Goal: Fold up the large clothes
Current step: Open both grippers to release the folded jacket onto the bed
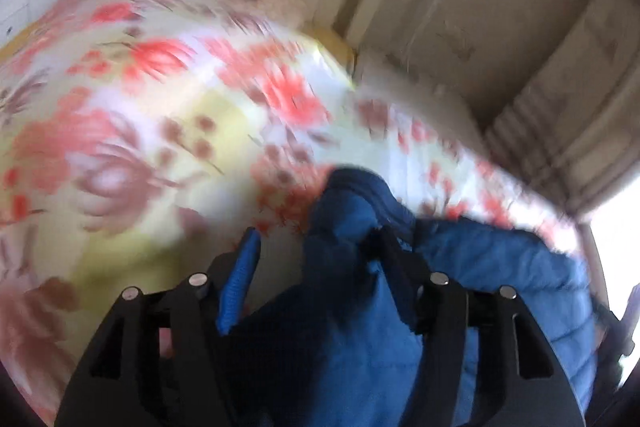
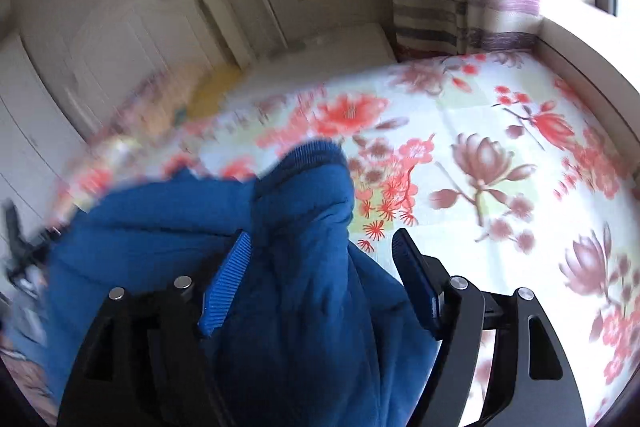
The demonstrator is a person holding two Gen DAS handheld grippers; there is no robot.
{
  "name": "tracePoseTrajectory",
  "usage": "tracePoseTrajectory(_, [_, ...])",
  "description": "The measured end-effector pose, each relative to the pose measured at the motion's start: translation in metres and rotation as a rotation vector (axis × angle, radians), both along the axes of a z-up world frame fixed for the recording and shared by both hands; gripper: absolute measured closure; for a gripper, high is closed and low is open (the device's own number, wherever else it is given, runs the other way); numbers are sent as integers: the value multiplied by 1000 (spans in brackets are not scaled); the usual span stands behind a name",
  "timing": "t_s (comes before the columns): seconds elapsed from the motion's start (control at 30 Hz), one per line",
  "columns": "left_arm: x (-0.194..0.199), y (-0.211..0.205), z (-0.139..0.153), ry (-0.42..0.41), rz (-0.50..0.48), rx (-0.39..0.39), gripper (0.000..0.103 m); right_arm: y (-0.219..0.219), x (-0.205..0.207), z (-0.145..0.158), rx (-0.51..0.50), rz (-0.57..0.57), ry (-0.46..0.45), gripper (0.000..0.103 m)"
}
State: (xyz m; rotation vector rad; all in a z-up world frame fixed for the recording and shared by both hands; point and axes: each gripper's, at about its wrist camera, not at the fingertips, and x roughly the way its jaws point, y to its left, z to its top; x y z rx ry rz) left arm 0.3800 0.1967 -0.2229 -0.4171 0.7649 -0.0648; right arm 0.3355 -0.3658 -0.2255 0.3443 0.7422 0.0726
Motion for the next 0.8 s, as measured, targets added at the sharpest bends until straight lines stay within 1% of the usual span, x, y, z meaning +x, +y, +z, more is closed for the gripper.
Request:
tracePoseTrajectory(0.03, [-17, 14, 11, -48, 30, -30, 37, -7, -19, 8, 33, 7, -37, 32])
tracePoseTrajectory(0.07, [-31, 21, 15, -69, 40, -41, 30, -9, -34, 16, 42, 22, -69, 30])
tracePoseTrajectory(0.1, [-51, 31, 21, -91, 39, -43, 26, -13, -54, 25, 37, 35, -104, 24])
tracePoseTrajectory(0.13, [-73, 40, 25, -111, 11, -38, 24, -15, -81, 32, 9, 47, -146, 21])
tracePoseTrajectory(0.17, [-90, 46, 27, -122, -12, -32, 20, -17, -97, 32, -10, 59, -166, 19])
tracePoseTrajectory(0.2, [-110, 53, 24, -130, -35, -22, 15, -18, -123, 32, -32, 87, -186, 19])
tracePoseTrajectory(0.23, [-138, 61, 18, -133, -61, -20, 14, -18, -139, 29, -36, 108, -193, 19])
tracePoseTrajectory(0.3, [-173, 70, 3, -116, -115, -50, 13, -16, -173, 17, -24, 155, -191, 19])
tracePoseTrajectory(0.33, [-195, 72, -10, -96, -157, -79, 13, -13, -191, 6, -17, 176, -172, 19])
tracePoseTrajectory(0.43, [-236, 68, -33, -73, -216, -118, 13, 0, -220, -16, -19, 217, -147, 19])
tracePoseTrajectory(0.53, [-247, 54, -48, -76, -264, -133, 12, 13, -232, -34, -22, 230, -138, 21])
tracePoseTrajectory(0.63, [-238, 39, -50, -66, -300, -115, 12, 21, -230, -32, -53, 222, -140, 23])
tracePoseTrajectory(0.67, [-234, 31, -51, -57, -311, -88, 10, 21, -229, -33, -46, 226, -142, 26])
tracePoseTrajectory(0.7, [-230, 27, -52, -51, -303, -64, 6, 20, -227, -34, -36, 224, -135, 29])
tracePoseTrajectory(0.73, [-227, 22, -51, -52, -293, -52, 6, 20, -225, -35, -32, 223, -131, 30])
tracePoseTrajectory(0.77, [-226, 22, -52, -52, -287, -51, 5, 21, -227, -35, -31, 221, -134, 35])
tracePoseTrajectory(0.8, [-224, 22, -51, -53, -272, -55, 6, 20, -229, -35, -31, 212, -146, 46])
